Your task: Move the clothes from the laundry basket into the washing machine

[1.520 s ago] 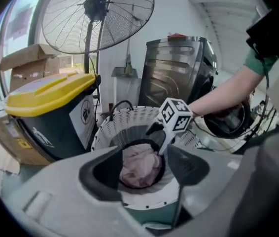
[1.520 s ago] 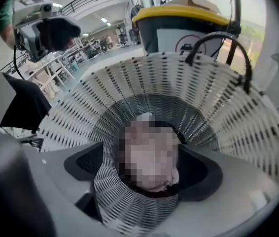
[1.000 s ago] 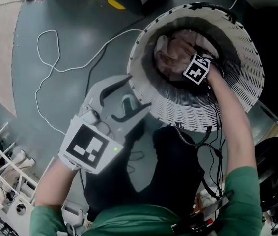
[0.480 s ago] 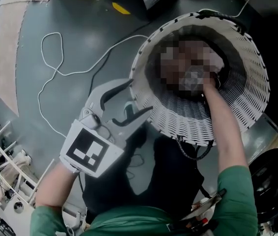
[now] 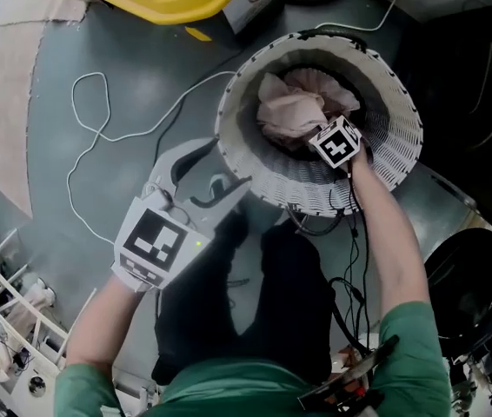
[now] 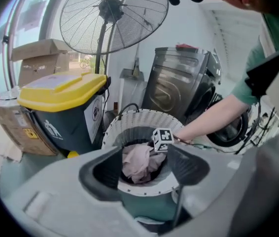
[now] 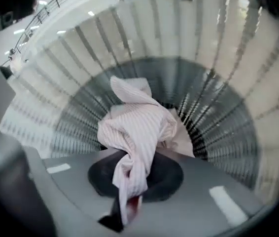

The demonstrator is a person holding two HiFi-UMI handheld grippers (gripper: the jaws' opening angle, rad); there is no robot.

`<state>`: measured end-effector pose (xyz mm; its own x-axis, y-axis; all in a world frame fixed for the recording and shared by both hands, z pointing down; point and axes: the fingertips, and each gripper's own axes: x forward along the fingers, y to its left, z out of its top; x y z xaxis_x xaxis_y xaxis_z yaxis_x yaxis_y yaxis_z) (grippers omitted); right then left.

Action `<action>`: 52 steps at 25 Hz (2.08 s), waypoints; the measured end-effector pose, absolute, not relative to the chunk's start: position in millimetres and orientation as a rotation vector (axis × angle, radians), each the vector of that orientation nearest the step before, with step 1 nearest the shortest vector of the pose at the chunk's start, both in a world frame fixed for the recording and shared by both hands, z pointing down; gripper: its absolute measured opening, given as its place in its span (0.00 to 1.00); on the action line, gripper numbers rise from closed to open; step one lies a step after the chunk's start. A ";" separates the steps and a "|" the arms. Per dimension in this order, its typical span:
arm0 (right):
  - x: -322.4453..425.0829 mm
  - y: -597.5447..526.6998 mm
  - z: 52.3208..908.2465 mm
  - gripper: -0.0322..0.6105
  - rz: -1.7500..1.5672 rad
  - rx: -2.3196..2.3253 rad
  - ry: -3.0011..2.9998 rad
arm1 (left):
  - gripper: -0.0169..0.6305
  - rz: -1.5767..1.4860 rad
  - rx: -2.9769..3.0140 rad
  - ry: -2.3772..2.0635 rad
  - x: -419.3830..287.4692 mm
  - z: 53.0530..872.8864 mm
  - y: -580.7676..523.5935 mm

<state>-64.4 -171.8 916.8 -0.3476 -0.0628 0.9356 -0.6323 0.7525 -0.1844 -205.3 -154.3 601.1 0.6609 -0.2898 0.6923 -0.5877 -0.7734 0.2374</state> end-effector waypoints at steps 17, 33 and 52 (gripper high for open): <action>-46.0 -142.9 476.2 0.10 1.076 0.954 -2.213 | 0.47 0.893 2.468 -0.701 -176.1 334.5 -110.8; -19.6 -81.0 144.7 0.10 1.135 1.210 -2.623 | 0.47 0.774 2.696 -0.750 -146.6 148.6 -49.2; -2.0 132.9 10.9 0.10 0.972 2.207 -2.407 | 0.47 0.554 2.905 -0.285 -177.8 88.8 75.6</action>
